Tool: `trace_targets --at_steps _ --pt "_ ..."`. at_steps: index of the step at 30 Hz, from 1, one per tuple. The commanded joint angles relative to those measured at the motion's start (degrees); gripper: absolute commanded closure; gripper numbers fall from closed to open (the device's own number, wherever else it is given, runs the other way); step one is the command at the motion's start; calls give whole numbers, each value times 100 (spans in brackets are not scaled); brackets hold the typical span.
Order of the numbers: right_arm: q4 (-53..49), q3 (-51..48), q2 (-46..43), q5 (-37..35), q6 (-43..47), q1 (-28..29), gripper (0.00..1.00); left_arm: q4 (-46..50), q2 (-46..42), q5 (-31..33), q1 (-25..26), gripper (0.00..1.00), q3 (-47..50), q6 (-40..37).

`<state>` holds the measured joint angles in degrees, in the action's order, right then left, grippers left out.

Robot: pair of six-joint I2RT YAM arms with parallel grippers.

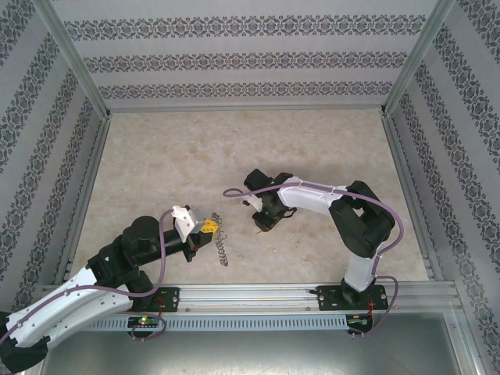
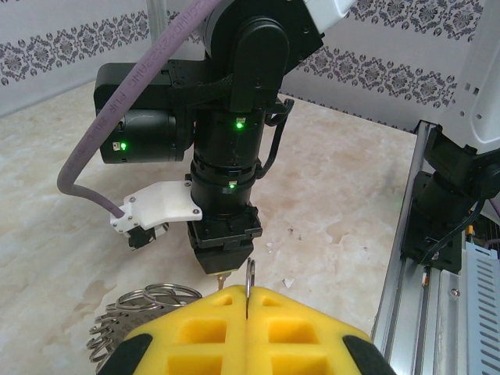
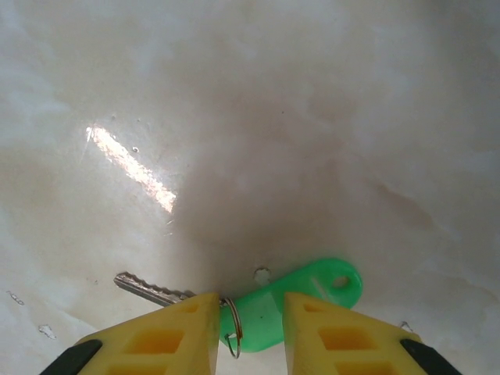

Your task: Put the keys on the keyring

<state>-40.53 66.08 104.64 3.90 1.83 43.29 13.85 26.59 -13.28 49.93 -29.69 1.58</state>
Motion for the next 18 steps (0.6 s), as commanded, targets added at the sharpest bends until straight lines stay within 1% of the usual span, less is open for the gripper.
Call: trace_targets --at_steps 1,10,18 --pt "-182 -68 -163 -23 -69 63 73 -284 -110 -98 52 100 -72 55" --pt "-227 -70 -183 26 -62 102 76 -283 -135 -105 52 100 -64 60" --pt "-225 -53 -131 67 -61 141 80 -258 -145 -100 53 100 -73 61"
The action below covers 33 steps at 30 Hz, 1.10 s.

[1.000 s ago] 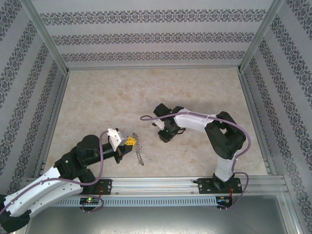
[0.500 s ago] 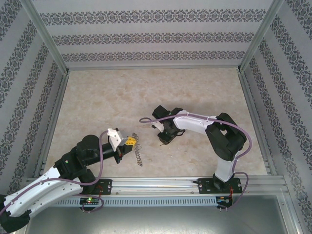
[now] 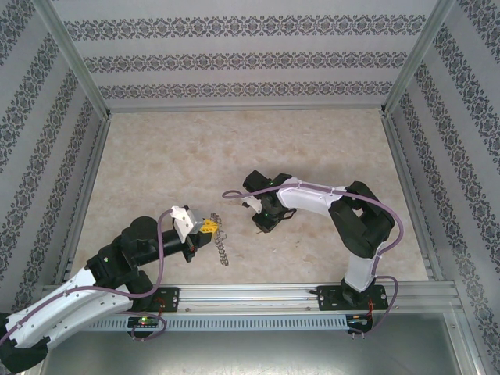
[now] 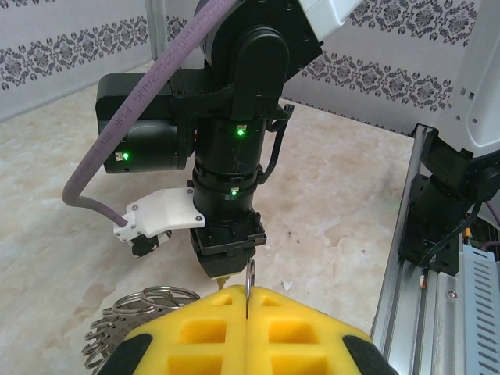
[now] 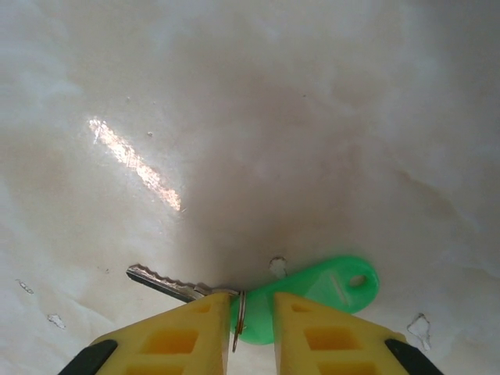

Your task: Put the keys on the keyring

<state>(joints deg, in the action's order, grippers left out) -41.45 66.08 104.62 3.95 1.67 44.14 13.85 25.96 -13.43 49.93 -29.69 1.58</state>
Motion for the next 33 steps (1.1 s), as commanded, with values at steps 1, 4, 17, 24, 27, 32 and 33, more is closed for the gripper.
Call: trace_targets --at_steps 1,4,17,24,27,32,33 --pt "-139 -59 -126 52 -44 52 81 -259 -90 -89 51 100 -80 61" --pt "-127 -74 -135 14 -45 51 83 -249 -90 -81 56 100 -73 61" --pt "-23 -201 -809 174 283 59 100 -187 -135 -66 60 100 -110 46" --pt "696 -695 -2619 979 1307 532 100 -35 -90 -77 60 100 -280 -48" --pt "1034 -882 -3320 1646 1546 642 100 73 -71 -65 54 100 -374 -117" --pt "1881 -1186 -4320 3001 1583 787 100 110 -22 -190 59 100 -474 -195" --pt "2053 -1249 -4463 3174 1537 789 100 82 -20 -265 59 100 -492 -206"
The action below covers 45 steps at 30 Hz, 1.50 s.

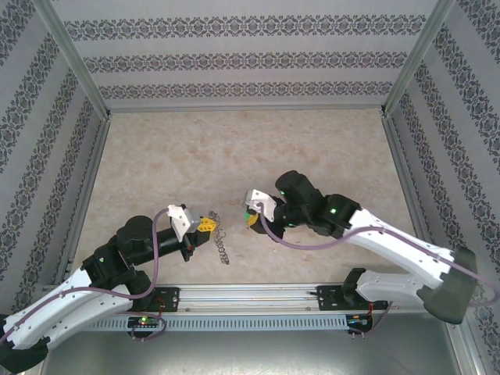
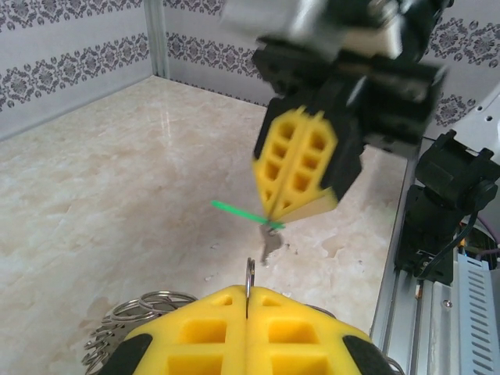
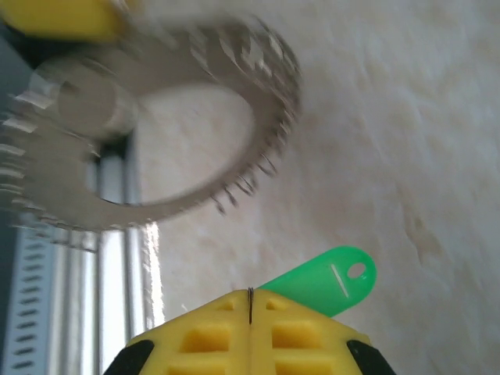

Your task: Put the keys on the keyring

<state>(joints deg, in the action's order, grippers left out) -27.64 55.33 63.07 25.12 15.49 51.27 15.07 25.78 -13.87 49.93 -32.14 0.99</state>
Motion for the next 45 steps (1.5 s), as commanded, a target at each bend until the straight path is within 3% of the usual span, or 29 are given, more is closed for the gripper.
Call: trace_targets --at_steps 1,3,6,9,12,28,36,45 --pt "854 -241 -445 1213 90 77 100 -84 -3 -319 57 100 -251 -161" --pt "1013 -301 -592 1359 32 77 99 -178 -10 -456 53 100 -252 -170" --pt "639 -122 -327 338 -123 -103 99 -224 -12 -479 58 100 -258 -170" --pt "153 47 394 -151 -533 -645 100 -247 -29 -366 54 100 -205 -112" --pt "-150 155 1048 -159 -832 -821 100 -159 6 -279 52 100 -196 -61" --pt "302 -65 3323 -854 -1821 -794 94 -83 -135 -103 52 100 -80 -3" --pt "365 -22 3592 -1105 -1813 -661 82 -83 -179 -100 59 100 -73 6" --pt "267 -202 3174 -1317 -1821 -606 70 -143 -196 -132 60 100 -30 32"
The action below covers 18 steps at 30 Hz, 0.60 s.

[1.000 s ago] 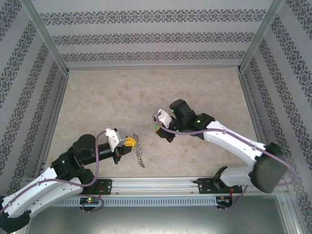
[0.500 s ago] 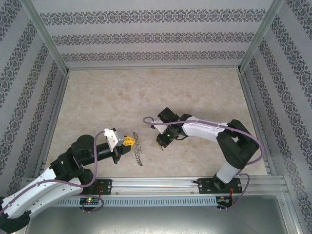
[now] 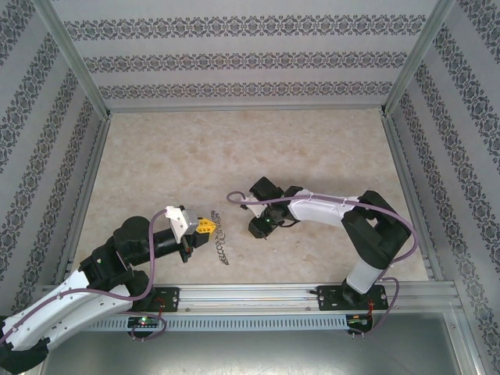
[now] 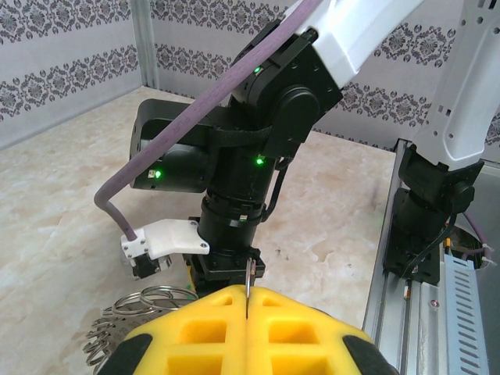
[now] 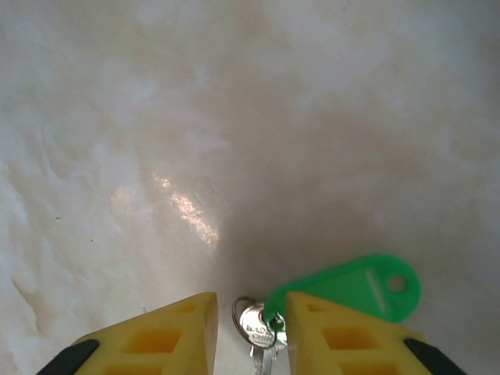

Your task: Put the keys on the keyring

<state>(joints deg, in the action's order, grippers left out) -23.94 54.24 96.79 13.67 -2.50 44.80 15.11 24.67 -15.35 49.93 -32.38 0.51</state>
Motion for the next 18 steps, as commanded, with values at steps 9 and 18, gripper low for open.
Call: trace_targets --at_steps 9,18 --pt "-169 -66 -133 -214 -97 65 69 -166 -111 13 56 100 0 80" --pt "-307 248 269 -374 53 109 73 -167 -198 25 54 100 13 115"
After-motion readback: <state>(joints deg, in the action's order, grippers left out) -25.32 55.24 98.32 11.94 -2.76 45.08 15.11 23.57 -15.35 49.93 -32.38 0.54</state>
